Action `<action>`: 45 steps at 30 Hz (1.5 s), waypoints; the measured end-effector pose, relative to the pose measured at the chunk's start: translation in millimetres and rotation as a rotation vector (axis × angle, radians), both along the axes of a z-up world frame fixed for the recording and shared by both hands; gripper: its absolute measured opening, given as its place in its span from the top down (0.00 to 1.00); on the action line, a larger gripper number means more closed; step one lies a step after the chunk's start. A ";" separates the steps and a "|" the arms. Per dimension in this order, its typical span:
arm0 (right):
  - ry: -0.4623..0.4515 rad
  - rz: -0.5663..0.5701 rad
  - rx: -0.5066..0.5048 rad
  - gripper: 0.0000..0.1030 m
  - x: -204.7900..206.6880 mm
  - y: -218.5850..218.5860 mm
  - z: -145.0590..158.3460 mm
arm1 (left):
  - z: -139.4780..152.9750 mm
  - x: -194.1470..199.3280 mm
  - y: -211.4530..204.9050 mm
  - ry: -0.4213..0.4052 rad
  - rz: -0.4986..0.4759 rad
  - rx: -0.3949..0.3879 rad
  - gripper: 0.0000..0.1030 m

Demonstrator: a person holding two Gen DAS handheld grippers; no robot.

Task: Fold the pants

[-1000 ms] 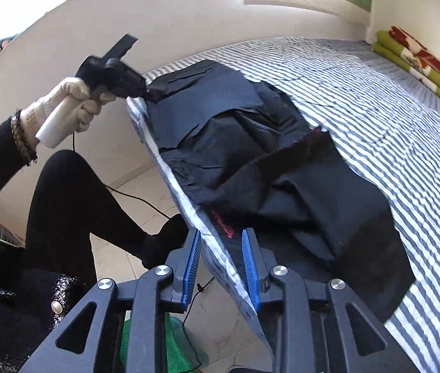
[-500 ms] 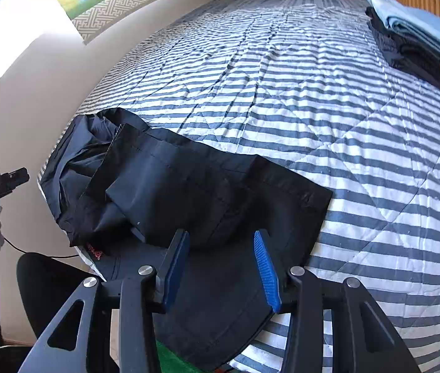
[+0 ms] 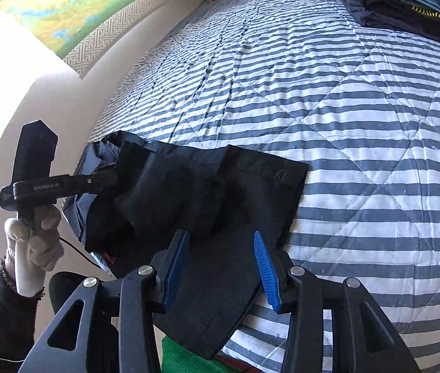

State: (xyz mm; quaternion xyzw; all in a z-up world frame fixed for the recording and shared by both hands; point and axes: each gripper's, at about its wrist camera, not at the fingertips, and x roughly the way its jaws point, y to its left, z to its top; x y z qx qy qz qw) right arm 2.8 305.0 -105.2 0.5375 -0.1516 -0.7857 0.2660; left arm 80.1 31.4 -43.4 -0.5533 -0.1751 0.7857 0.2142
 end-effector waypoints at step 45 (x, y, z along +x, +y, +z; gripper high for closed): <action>0.260 0.133 0.202 0.97 -34.6 -38.1 71.0 | -42.2 92.6 87.0 0.017 -0.420 0.058 0.57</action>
